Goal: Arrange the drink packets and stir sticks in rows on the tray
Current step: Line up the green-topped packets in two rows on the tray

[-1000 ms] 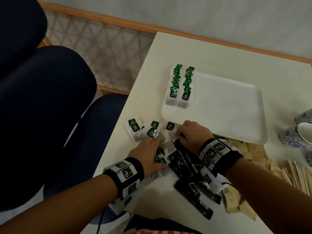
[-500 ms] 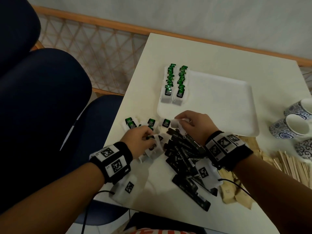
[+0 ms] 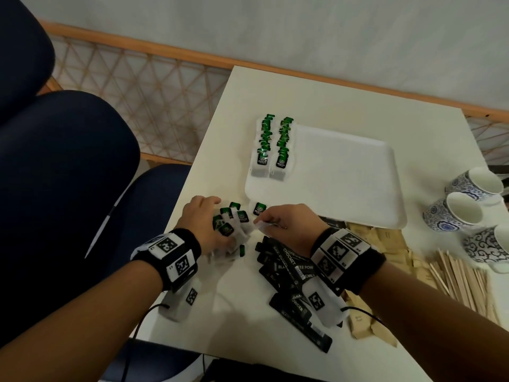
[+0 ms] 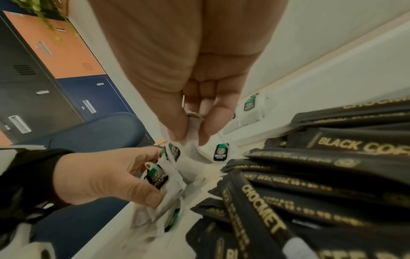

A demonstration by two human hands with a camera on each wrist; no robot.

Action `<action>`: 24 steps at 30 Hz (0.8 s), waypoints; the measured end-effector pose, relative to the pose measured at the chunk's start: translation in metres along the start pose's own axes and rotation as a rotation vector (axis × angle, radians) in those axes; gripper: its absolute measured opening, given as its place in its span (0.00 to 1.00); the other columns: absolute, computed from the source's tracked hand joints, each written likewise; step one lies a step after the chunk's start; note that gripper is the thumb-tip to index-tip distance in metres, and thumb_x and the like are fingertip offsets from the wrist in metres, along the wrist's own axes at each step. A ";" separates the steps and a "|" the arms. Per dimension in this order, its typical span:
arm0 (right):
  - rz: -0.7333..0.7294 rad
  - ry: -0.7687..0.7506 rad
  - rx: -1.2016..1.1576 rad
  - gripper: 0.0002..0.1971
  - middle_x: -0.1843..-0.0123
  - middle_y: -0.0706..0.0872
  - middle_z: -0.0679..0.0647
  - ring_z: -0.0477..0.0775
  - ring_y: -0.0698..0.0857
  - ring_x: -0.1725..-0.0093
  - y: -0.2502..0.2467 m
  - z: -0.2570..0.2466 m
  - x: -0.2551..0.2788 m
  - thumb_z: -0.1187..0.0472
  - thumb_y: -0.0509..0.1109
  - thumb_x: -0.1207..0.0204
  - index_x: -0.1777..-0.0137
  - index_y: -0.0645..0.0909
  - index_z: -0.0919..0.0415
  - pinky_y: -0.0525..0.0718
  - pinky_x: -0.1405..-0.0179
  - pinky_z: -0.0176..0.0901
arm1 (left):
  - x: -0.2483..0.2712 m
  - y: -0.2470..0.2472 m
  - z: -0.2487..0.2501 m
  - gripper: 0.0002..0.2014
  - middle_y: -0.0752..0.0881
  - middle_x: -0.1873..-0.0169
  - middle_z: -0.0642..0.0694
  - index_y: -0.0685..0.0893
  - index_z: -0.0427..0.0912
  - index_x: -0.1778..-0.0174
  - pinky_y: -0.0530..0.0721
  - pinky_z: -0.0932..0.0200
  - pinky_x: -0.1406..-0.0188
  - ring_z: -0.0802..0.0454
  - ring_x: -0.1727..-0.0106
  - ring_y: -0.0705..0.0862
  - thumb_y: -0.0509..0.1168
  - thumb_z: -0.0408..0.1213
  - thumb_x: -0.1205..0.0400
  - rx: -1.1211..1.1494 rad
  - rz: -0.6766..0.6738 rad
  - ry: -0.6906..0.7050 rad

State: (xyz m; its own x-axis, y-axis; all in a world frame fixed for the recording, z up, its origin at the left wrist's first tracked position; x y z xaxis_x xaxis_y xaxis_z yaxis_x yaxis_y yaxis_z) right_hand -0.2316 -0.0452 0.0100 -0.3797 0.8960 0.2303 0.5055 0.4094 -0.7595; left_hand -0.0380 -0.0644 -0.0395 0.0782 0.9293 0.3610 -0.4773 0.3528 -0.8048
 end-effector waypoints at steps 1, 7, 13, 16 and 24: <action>-0.007 -0.001 0.004 0.10 0.48 0.89 0.42 0.40 0.83 0.52 0.000 0.001 0.001 0.51 0.66 0.19 0.44 0.87 0.50 0.80 0.49 0.35 | 0.000 0.002 -0.002 0.44 0.69 0.33 0.48 0.69 0.49 0.27 0.73 0.52 0.31 0.47 0.30 0.68 0.80 0.53 0.38 -0.030 0.000 -0.010; 0.036 0.048 -0.032 0.12 0.53 0.87 0.41 0.39 0.81 0.56 -0.004 0.013 0.004 0.59 0.68 0.22 0.40 0.84 0.48 0.77 0.52 0.33 | -0.003 0.001 0.009 0.12 0.75 0.54 0.50 0.81 0.49 0.57 0.71 0.61 0.51 0.50 0.46 0.75 0.74 0.47 0.29 -0.079 -0.002 0.073; 0.126 0.136 -0.119 0.10 0.66 0.84 0.43 0.36 0.80 0.67 -0.018 0.018 0.005 0.62 0.71 0.26 0.56 0.74 0.47 0.74 0.66 0.29 | 0.008 -0.004 0.017 0.11 0.84 0.70 0.51 0.79 0.49 0.66 0.76 0.62 0.72 0.53 0.69 0.80 0.76 0.37 0.30 0.313 -0.002 0.085; 0.105 0.139 -0.121 0.13 0.64 0.85 0.38 0.32 0.80 0.66 -0.024 0.016 0.004 0.66 0.67 0.25 0.60 0.85 0.45 0.73 0.66 0.21 | 0.005 -0.010 0.022 0.10 0.84 0.70 0.48 0.80 0.45 0.63 0.79 0.61 0.71 0.54 0.70 0.79 0.76 0.31 0.29 0.504 -0.015 0.107; 0.032 0.147 -0.043 0.25 0.37 0.86 0.48 0.47 0.85 0.45 -0.036 0.011 -0.005 0.71 0.57 0.24 0.37 0.85 0.46 0.78 0.45 0.31 | -0.007 -0.033 0.036 0.20 0.83 0.47 0.57 0.78 0.53 0.38 0.78 0.71 0.50 0.60 0.49 0.82 0.71 0.31 0.23 0.682 -0.023 0.157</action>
State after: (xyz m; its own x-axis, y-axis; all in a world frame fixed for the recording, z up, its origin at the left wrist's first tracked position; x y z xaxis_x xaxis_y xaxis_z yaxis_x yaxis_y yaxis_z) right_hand -0.2569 -0.0660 0.0293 -0.2468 0.9231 0.2950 0.5492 0.3840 -0.7422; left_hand -0.0547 -0.0863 0.0016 0.1955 0.9454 0.2606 -0.9128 0.2726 -0.3042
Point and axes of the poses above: each hand's wrist, its own x-axis away from the middle knuckle, its own y-axis out of the palm, z = x × y, the point moved 4 cm from there along -x, towards the middle knuckle
